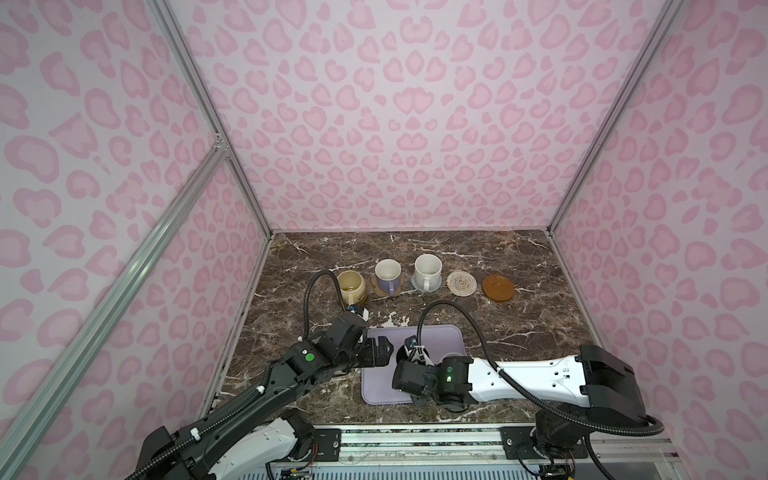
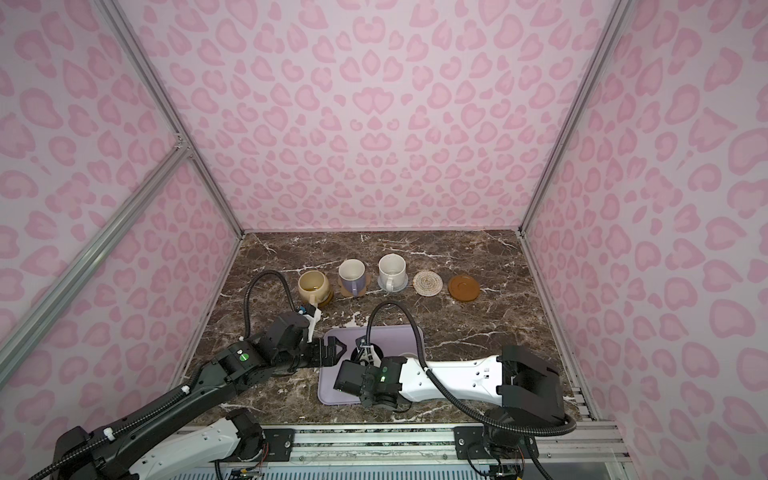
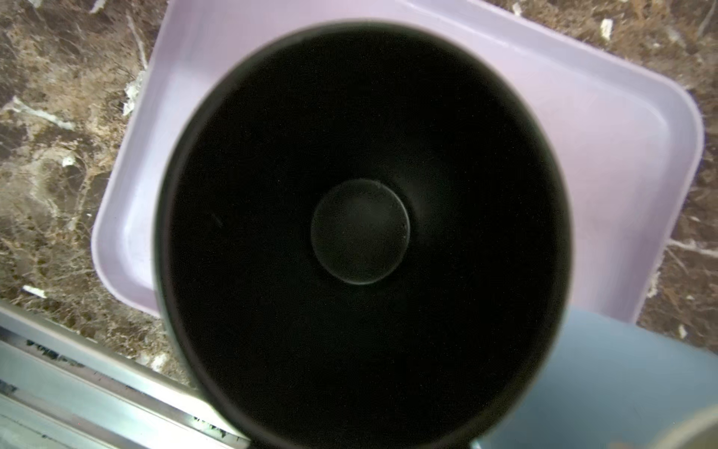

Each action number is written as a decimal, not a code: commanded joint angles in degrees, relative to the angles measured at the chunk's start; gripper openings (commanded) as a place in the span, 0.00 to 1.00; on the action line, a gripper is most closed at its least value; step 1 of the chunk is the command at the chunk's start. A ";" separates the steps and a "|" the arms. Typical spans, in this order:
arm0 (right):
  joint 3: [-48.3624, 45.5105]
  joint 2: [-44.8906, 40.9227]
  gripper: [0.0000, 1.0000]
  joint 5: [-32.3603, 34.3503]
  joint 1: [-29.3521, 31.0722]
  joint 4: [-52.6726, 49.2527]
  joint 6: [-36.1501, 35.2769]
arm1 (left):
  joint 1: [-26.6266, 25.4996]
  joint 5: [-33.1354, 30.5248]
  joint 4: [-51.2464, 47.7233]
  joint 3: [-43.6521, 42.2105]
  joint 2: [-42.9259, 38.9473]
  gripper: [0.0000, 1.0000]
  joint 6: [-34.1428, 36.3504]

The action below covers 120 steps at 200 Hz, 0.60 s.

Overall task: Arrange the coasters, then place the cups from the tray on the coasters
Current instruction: 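Lift the black mug off the tray with the right gripper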

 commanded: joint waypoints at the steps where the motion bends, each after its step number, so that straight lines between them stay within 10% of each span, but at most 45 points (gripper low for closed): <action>1: 0.29 0.86 0.36 1.85 0.00 -0.38 -0.90 | 0.11 -0.69 0.75 -0.25 -0.70 0.97 -0.36; 120: 1.55 2.08 0.00 2.71 -0.64 2.58 -3.32 | 0.15 -0.86 1.15 -0.75 -2.35 0.97 -0.78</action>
